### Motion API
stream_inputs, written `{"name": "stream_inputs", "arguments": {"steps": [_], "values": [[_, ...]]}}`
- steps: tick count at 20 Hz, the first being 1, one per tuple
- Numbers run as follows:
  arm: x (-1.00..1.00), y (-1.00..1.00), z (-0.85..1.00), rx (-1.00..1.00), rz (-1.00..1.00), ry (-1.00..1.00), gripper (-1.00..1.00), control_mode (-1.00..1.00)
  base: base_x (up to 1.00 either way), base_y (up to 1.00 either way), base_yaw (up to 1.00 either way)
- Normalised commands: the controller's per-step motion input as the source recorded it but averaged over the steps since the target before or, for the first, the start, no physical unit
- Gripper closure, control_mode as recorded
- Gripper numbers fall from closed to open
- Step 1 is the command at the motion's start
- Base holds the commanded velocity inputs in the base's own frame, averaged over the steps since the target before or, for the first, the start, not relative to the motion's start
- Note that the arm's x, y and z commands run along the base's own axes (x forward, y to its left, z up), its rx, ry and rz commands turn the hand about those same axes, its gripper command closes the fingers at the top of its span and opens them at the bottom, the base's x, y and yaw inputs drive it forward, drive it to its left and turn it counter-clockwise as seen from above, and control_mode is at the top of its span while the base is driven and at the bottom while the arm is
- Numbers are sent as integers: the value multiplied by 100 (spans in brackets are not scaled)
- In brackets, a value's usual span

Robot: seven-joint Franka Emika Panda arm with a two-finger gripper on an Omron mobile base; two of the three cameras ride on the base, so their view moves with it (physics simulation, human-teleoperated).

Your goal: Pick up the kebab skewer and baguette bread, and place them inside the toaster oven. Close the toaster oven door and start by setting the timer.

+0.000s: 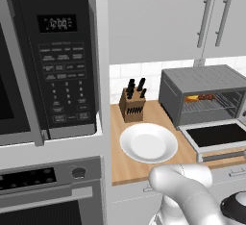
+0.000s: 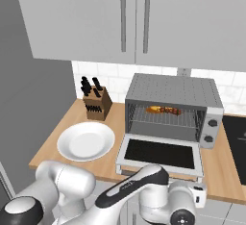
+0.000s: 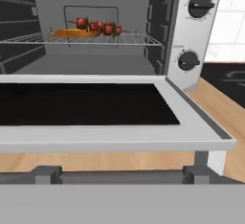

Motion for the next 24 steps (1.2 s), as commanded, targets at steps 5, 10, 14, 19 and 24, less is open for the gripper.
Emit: {"name": "stream_inputs", "arguments": {"steps": [5, 10, 14, 19, 24], "values": [[-23, 0, -5, 0, 0, 11, -100, -100, 0, 0, 0], [-9, 0, -11, -3, 0, 4, -100, -100, 0, 0, 0], [-2, 0, -9, -2, 0, 0, -100, -100, 0, 0, 0], [0, 0, -7, -2, 0, 0, -100, -100, 0, 0, 0], [0, 0, -2, -1, 0, 0, -100, -100, 0, 0, 0]]}}
